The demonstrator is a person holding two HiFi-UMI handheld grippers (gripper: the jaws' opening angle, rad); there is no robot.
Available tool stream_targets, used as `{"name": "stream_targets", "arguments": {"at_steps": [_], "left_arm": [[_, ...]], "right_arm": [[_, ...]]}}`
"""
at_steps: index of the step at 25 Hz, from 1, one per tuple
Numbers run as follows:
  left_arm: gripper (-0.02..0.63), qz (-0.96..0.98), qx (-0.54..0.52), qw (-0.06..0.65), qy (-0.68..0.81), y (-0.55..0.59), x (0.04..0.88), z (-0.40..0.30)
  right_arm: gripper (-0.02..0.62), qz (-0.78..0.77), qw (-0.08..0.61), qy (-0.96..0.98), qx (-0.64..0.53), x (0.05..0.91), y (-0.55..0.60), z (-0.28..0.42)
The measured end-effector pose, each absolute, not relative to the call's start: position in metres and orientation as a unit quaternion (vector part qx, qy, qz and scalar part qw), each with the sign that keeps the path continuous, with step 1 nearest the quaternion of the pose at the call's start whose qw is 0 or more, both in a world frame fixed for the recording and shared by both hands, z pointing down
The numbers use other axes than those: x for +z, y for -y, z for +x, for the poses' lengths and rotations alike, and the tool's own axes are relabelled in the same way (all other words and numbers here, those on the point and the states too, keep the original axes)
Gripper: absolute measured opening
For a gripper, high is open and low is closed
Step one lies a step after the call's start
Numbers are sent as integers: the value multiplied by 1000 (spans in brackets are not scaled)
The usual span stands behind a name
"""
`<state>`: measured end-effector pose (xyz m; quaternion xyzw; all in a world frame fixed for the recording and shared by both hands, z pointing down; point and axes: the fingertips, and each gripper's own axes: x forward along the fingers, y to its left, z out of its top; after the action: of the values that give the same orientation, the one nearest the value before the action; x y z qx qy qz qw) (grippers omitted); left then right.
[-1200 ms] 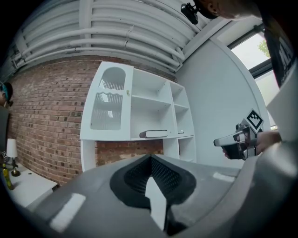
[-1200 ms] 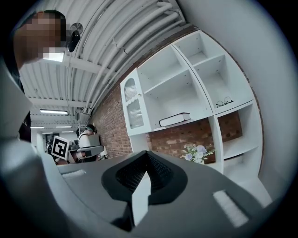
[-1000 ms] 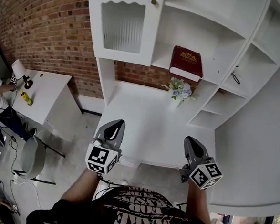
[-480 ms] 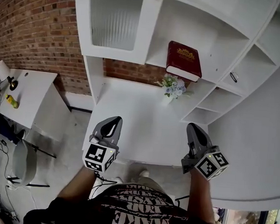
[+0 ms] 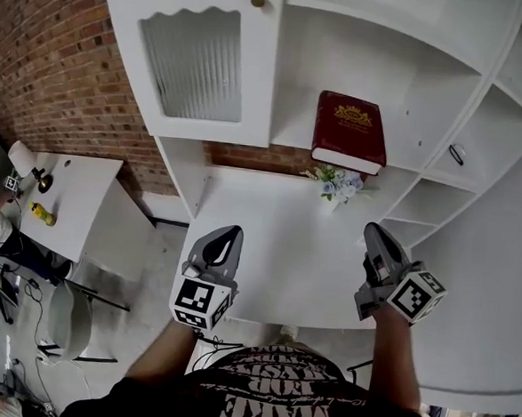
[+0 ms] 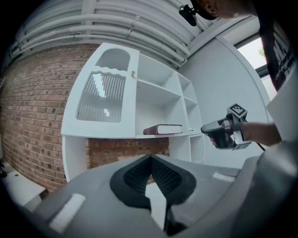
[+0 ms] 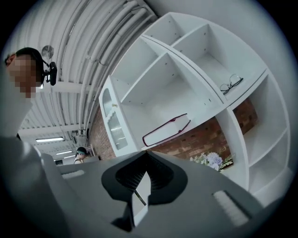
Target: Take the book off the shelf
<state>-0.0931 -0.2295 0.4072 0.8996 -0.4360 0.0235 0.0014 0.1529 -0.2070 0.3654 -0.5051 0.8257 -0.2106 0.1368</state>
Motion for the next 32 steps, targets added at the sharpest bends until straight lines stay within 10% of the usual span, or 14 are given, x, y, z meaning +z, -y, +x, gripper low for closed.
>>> {"name": "stream_targets", "arguments": {"at_steps": [9, 18, 32], "left_arm": [[0, 903, 30, -12, 428, 278, 406, -45], [0, 905, 38, -11, 423, 306, 411, -11], [0, 900, 56, -4, 433, 323, 424, 4]], "right_arm": [[78, -476, 205, -804, -293, 368, 273, 191], [446, -399, 322, -770, -381, 347, 315, 213], [491, -317, 309, -781, -440, 340, 353, 202]]}}
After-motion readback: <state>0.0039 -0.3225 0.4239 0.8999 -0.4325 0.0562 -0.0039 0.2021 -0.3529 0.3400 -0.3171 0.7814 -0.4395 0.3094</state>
